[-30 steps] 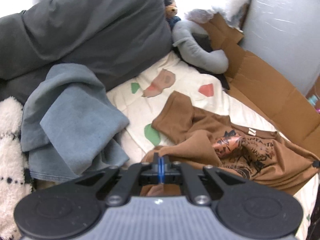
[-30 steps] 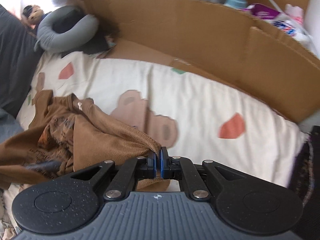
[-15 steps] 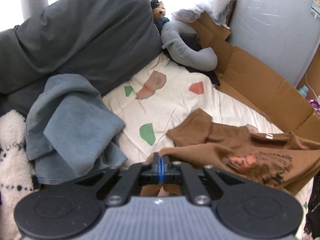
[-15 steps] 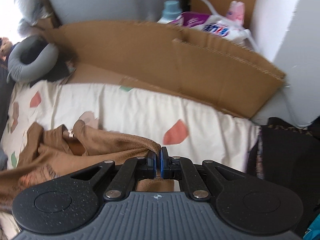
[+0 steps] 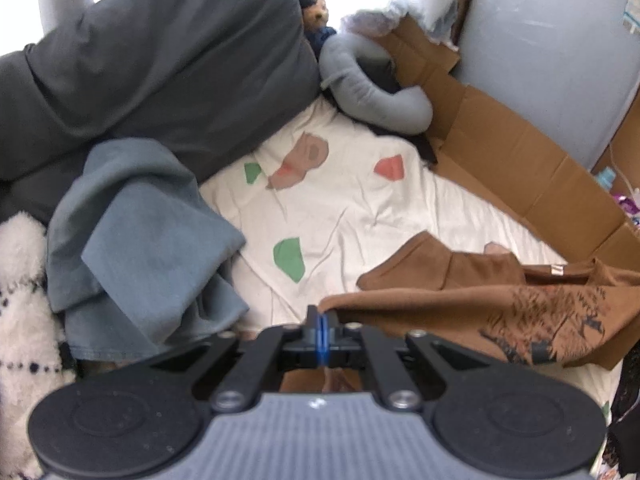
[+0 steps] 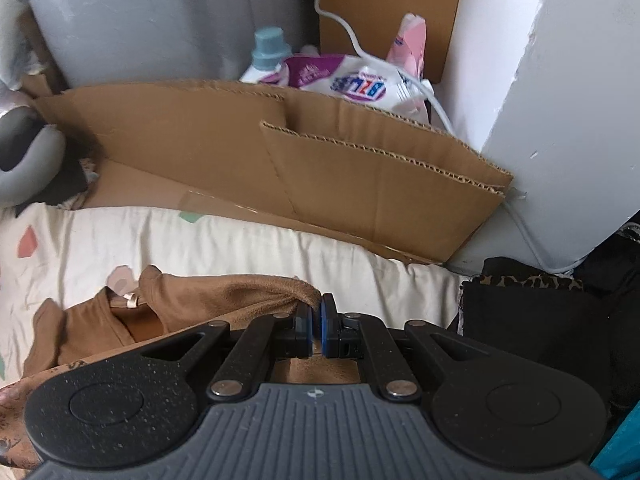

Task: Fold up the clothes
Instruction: 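Lift the brown T-shirt with both grippers and shake it open, then lower the brown T-shirt flat onto the sheet with both grippers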

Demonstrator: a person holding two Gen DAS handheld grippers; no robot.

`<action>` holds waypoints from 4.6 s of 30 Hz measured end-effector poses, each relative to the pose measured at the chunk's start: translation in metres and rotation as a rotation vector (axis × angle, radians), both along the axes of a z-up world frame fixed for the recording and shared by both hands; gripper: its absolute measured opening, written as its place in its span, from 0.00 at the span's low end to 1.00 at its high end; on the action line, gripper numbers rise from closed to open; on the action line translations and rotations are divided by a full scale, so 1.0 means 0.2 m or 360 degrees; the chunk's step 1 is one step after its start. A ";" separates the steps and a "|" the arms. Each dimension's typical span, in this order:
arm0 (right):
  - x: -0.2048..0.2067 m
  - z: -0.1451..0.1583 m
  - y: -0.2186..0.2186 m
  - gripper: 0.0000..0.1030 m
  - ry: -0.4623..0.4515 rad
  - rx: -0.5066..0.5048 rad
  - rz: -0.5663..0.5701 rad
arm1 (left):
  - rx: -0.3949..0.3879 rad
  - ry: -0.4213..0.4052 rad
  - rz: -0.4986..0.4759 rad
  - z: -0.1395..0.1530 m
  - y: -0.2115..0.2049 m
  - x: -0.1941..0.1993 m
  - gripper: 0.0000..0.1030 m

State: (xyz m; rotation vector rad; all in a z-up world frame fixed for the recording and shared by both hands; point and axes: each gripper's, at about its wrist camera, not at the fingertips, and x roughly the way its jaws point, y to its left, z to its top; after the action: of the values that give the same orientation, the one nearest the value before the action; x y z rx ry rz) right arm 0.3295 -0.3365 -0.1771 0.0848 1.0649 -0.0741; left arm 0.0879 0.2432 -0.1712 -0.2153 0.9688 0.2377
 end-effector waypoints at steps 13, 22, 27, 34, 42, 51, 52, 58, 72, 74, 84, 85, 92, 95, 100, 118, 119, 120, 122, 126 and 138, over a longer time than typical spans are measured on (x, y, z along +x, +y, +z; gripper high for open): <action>0.19 -0.30 0.00 0.03 0.0077 0.0115 -0.0148 | 0.0065 0.0089 -0.0005 -0.28 0.05 0.20 0.01; 0.19 -0.24 0.05 0.36 0.0008 0.0105 -0.0074 | 0.0130 -0.0001 -0.0053 -0.20 0.08 0.49 0.01; 0.07 -0.17 0.12 0.37 -0.0066 0.0120 0.0043 | 0.0157 -0.0028 -0.0083 -0.15 0.06 0.61 0.01; -0.19 -0.18 0.34 0.46 -0.0123 0.0333 0.0260 | 0.0184 -0.0043 -0.0104 -0.14 0.03 0.71 0.01; -0.39 -0.38 0.61 0.46 -0.0007 0.0478 0.0444 | 0.0211 -0.0071 -0.0148 -0.09 -0.01 0.77 0.01; -0.63 -0.68 0.92 0.53 0.0162 0.0634 0.0583 | 0.0246 -0.0114 -0.0216 -0.01 -0.06 0.86 0.01; -0.65 -0.72 0.95 0.53 0.0171 0.0641 0.0591 | 0.0254 -0.0119 -0.0226 -0.01 -0.07 0.88 0.01; -0.68 -0.91 1.06 0.53 0.0231 0.0706 0.0567 | 0.0268 -0.0139 -0.0256 -0.01 -0.09 0.98 0.01; -0.59 -1.09 1.21 0.57 0.0292 0.0815 0.0466 | 0.0258 -0.0113 -0.0243 -0.13 -0.03 1.07 0.01; -0.58 -1.09 1.21 0.21 0.0304 0.0814 0.0467 | 0.0257 -0.0114 -0.0244 -0.13 -0.03 1.07 0.01; -0.61 -0.94 1.11 0.00 0.0322 0.0757 0.0555 | 0.0270 -0.0098 -0.0265 -0.10 -0.06 0.99 0.01; -0.62 -0.92 1.10 0.00 0.0318 0.0757 0.0564 | 0.0266 -0.0096 -0.0262 -0.09 -0.06 0.97 0.01; -0.66 -0.75 0.95 0.00 0.0287 0.0687 0.0555 | 0.0228 -0.0074 -0.0280 -0.04 -0.09 0.82 0.01; -0.68 -0.68 0.89 0.00 0.0282 0.0662 0.0526 | 0.0210 -0.0064 -0.0297 -0.03 -0.11 0.75 0.01; -0.71 -0.56 0.78 0.00 0.0270 0.0626 0.0470 | 0.0150 -0.0033 -0.0310 -0.03 -0.14 0.64 0.01; -0.98 -0.19 0.41 0.00 0.0192 0.0517 0.0346 | -0.0042 0.0124 -0.0364 -0.01 -0.29 0.21 0.01; -1.00 -0.17 0.39 0.00 0.0190 0.0512 0.0344 | -0.0060 0.0134 -0.0360 -0.01 -0.29 0.18 0.01; -1.02 -0.15 0.37 0.00 0.0187 0.0510 0.0332 | -0.0078 0.0144 -0.0356 -0.01 -0.29 0.16 0.01; -1.07 -0.11 0.34 0.00 0.0175 0.0500 0.0328 | -0.0103 0.0161 -0.0355 -0.02 -0.31 0.11 0.01; -1.17 -0.04 0.28 0.00 0.0172 0.0454 0.0335 | -0.0113 0.0188 -0.0397 -0.03 -0.34 0.02 0.01; -1.42 -0.02 0.05 0.00 0.0226 0.0345 0.0255 | -0.0099 0.0394 -0.0433 -0.22 -0.29 -0.27 0.01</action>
State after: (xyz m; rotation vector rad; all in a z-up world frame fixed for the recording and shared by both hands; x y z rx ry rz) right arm 0.0455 -0.3255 -0.1810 0.1919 1.2156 0.1829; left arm 0.0332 0.1848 -0.2151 -0.1097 1.2393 -0.0170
